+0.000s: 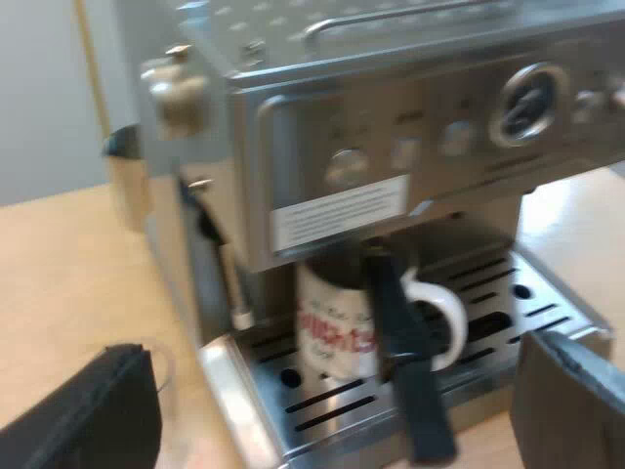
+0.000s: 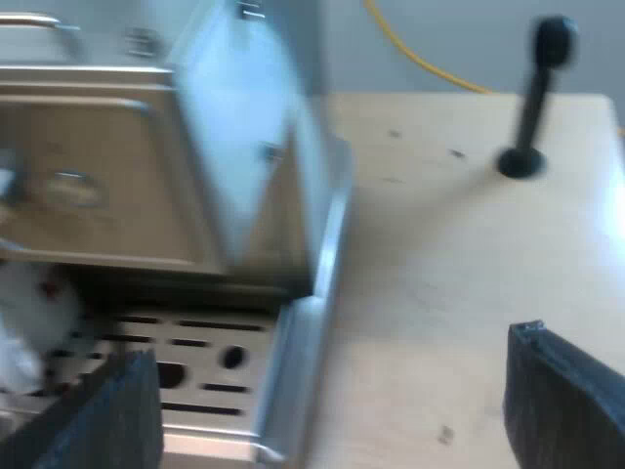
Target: Place mug into machine
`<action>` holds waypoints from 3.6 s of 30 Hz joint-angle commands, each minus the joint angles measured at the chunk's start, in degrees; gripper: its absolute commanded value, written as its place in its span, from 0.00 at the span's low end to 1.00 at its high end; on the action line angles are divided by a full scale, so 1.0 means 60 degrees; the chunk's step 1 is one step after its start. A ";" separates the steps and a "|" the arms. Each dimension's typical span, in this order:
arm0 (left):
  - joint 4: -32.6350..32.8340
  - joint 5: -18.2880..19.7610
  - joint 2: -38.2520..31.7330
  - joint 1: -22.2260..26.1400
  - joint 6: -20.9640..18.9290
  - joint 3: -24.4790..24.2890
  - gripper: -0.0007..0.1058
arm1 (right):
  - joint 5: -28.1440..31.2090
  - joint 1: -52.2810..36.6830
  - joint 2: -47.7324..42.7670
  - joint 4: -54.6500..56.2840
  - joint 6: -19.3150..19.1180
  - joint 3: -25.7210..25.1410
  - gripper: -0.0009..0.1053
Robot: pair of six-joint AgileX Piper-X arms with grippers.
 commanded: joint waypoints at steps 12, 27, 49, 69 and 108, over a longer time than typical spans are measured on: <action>0.1419 0.1119 -0.0561 0.2361 0.0366 -0.0438 0.75 | -0.1916 -0.2917 -0.0737 0.1273 -0.0633 -0.0059 0.69; 0.2165 0.1530 -0.1652 0.2308 0.0478 -0.0443 0.75 | -0.2100 -0.3817 -0.2708 0.1300 -0.0738 0.1610 0.69; 0.3411 0.1910 -0.4522 0.2270 0.0460 -0.0459 0.75 | -0.1854 -0.3817 -0.6913 0.1851 -0.0845 0.1649 0.69; 0.4906 0.1095 -0.5115 0.2270 0.0460 -0.0199 0.75 | -0.2100 -0.3817 -0.6887 0.2637 -0.1054 0.1923 0.69; 0.2711 0.0805 -0.5097 0.2270 0.0460 0.2633 0.75 | -0.2770 -0.3817 -0.6865 0.2577 -0.0834 0.4743 0.69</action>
